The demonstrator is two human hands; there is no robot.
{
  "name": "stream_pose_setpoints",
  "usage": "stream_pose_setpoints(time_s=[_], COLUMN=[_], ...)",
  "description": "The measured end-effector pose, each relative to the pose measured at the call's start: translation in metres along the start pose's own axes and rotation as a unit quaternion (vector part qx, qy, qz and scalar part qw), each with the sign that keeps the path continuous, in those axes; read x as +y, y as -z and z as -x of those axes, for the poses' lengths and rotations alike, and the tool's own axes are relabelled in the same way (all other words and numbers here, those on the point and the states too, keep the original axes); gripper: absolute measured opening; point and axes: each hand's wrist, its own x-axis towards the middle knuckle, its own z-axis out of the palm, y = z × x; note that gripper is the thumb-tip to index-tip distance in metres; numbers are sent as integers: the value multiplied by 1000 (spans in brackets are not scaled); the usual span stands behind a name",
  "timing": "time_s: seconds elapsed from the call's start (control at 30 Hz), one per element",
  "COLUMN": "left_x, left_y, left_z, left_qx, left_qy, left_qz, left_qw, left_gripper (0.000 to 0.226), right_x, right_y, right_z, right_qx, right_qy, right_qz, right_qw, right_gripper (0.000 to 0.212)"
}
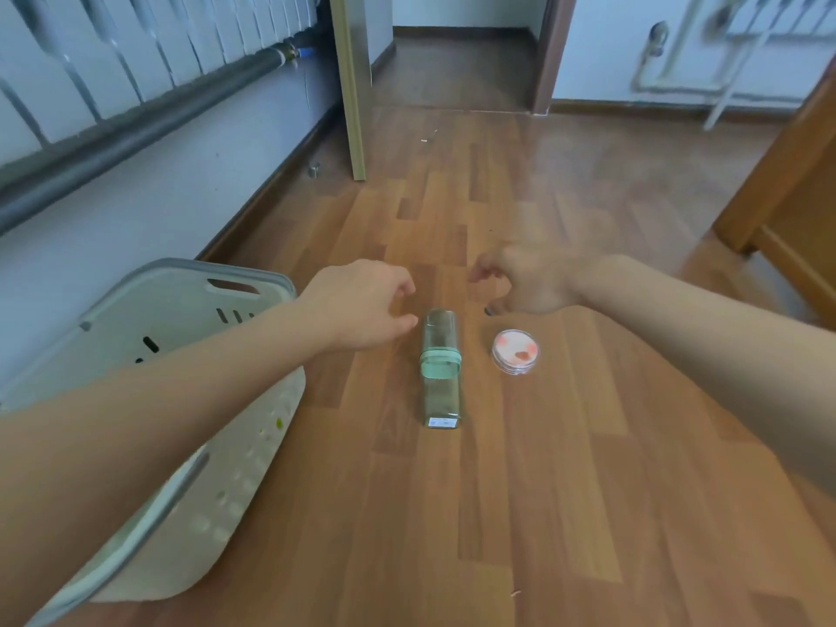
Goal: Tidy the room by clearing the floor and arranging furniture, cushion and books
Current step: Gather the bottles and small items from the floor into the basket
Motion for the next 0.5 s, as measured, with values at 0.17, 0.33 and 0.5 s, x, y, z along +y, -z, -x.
stream_pose_setpoints(time_s=[0.17, 0.33, 0.5], left_x=[14, 21, 26], left_y=[-30, -64, -97], left_z=[-27, -49, -67], left_qx=[-36, -68, -77], left_qy=[21, 68, 105], left_qz=[16, 37, 49], left_qw=[999, 995, 990], left_gripper=[47, 46, 50], right_x=[46, 74, 91], right_y=[-27, -58, -83], right_z=[-7, -20, -38], right_qx=[-31, -74, -90], right_qy=[-34, -49, -48], right_qz=[-13, -39, -55], right_qw=[999, 995, 993], right_gripper=[60, 65, 69])
